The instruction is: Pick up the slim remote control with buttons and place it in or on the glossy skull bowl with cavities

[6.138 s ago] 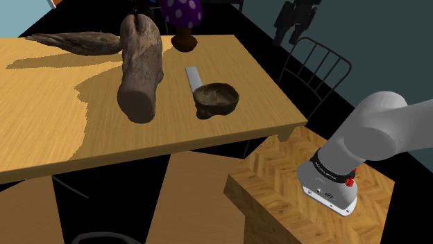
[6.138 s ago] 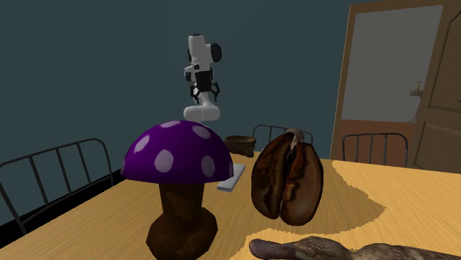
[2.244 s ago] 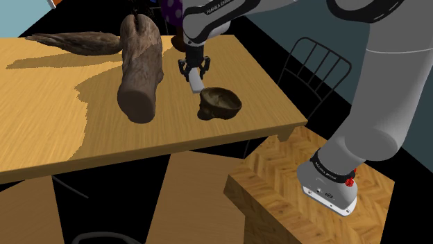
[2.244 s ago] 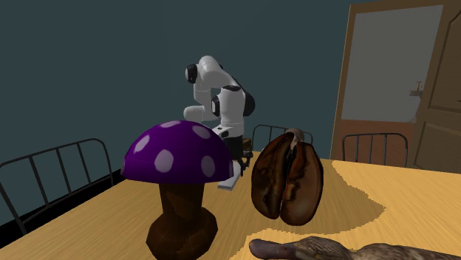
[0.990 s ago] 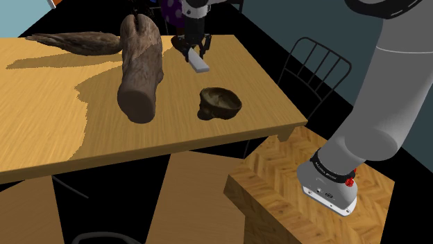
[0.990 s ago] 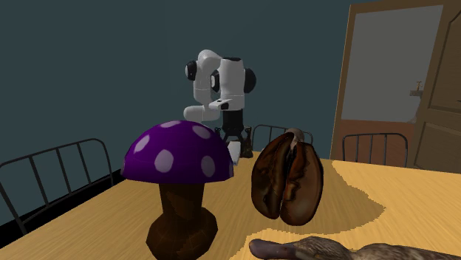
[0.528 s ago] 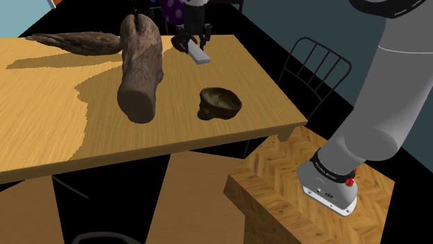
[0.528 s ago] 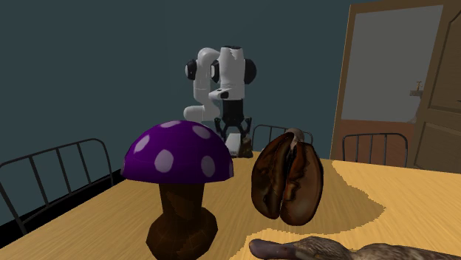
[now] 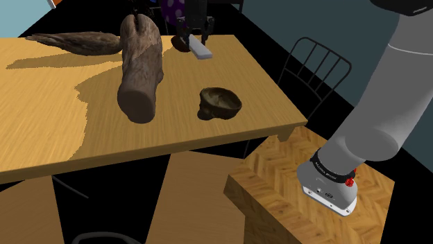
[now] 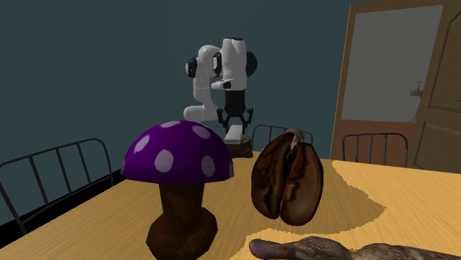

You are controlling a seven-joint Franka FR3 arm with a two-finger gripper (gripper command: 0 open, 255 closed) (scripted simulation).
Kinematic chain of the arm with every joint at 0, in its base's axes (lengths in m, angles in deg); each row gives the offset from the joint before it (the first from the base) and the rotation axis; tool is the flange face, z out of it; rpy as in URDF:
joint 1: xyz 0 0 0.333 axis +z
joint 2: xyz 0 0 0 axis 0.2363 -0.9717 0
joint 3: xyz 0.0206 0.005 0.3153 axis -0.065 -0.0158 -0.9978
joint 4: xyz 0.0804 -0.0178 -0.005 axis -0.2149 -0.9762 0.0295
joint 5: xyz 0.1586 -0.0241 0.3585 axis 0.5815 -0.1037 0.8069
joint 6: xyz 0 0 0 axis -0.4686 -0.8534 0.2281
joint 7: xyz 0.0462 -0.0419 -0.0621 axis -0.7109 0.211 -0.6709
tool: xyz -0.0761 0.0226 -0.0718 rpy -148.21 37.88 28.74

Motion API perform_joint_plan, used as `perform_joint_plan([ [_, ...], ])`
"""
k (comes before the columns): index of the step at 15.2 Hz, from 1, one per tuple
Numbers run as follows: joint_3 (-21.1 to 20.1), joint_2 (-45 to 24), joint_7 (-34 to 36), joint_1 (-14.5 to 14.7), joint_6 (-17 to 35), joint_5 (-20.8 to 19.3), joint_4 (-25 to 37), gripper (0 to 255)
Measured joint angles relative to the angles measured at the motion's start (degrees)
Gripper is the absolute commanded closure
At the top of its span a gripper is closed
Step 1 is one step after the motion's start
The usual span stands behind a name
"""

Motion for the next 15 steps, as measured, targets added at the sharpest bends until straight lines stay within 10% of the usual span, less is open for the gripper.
perform_joint_plan([
  [15, -4.8, 30.0, 7.7, 4.9, 4.7, 5.3, -34.2, 255],
])
